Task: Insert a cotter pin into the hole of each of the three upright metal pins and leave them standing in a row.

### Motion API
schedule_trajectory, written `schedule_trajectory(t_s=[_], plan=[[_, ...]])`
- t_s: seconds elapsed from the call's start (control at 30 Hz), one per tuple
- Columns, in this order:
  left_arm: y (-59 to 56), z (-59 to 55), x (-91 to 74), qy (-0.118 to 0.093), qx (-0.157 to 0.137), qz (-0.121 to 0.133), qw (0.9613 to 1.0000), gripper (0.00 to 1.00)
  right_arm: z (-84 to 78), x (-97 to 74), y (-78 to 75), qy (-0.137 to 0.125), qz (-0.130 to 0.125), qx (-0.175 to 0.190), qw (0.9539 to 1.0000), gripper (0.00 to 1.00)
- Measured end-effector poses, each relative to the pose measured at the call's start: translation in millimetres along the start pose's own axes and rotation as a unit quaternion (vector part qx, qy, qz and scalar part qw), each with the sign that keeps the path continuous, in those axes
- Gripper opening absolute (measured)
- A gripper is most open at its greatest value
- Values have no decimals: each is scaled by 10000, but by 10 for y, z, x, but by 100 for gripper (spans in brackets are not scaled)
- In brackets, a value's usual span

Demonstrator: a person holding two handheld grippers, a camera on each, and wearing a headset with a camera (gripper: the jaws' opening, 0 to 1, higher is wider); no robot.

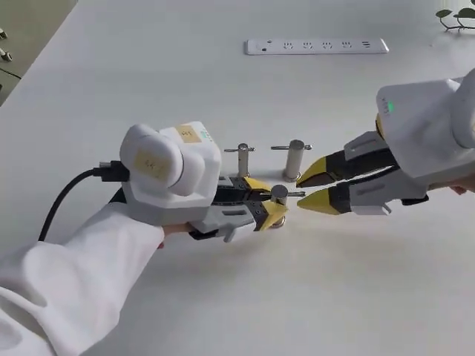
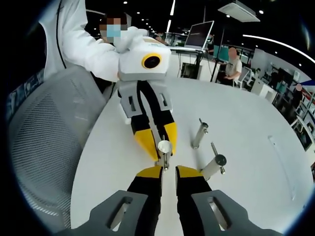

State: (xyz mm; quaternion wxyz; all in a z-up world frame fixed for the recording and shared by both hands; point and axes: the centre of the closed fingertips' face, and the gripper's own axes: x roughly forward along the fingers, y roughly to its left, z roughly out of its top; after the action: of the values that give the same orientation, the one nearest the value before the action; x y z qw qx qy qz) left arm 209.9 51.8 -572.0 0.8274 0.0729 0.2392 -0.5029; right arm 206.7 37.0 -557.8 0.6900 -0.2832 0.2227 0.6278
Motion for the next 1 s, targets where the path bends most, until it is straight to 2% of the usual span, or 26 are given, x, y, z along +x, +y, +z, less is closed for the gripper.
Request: schedule_trajectory(t_s=[0.13, 0.23, 0.37, 0.67, 0.93, 0.97, 1.0], plan=[[3, -22, 1, -1, -35, -16, 10000, 12, -32, -28, 9, -32, -1, 111, 9999, 1], [21, -160, 18, 274, 21, 28, 9996, 11, -3, -36, 16, -82, -16, 176, 9998, 0], [37, -185, 2, 157, -183, 44, 9997, 10, 29, -39, 42, -92, 2, 204, 9997, 0], [29, -185, -4, 119, -200, 64, 9997, 10, 138, 23, 50, -205, 5, 235, 9995, 0], [25, -177, -30, -43, -394, 143, 9991, 10, 90, 23, 61, -173, -13, 272, 9995, 0], [25, -173, -34, -60, -409, 143, 9990, 10, 89, 18, 60, -173, -18, 271, 9995, 1], [19, -163, -46, -94, -442, 132, 9989, 10, 90, 15, 58, -170, -18, 279, 9995, 6]])
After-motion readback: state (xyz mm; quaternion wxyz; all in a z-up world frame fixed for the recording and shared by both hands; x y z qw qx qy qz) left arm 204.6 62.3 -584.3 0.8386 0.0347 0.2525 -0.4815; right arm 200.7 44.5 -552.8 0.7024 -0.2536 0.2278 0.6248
